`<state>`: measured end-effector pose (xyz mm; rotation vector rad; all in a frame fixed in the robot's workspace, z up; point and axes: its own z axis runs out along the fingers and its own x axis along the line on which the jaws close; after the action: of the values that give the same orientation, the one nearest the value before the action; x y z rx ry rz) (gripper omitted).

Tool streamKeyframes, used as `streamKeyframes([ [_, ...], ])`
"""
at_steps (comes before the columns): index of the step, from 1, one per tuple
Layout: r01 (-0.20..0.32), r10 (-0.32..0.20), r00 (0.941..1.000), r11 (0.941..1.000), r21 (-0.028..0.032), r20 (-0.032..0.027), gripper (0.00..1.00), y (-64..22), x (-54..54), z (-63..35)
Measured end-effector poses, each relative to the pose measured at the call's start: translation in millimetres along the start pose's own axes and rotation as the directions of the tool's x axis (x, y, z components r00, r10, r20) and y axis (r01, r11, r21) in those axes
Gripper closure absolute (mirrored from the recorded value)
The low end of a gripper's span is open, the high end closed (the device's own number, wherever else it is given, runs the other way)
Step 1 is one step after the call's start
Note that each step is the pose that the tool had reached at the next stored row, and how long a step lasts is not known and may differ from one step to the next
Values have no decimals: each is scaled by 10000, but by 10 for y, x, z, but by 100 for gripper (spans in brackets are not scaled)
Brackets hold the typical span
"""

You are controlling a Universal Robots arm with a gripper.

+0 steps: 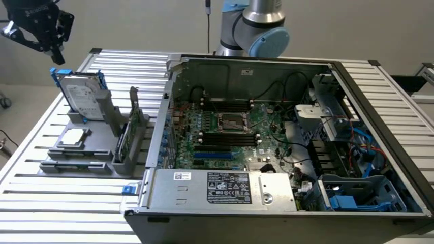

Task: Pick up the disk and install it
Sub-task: 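Pick up the disk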

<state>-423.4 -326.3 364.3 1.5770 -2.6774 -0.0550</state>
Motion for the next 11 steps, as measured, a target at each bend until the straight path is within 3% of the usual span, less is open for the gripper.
streamKeyframes([
  [5,807,-807,9967,9967,5,-33,89,0,0,5],
  [11,1587,-1587,9873,9873,-10,-23,89,1,-1,14],
])
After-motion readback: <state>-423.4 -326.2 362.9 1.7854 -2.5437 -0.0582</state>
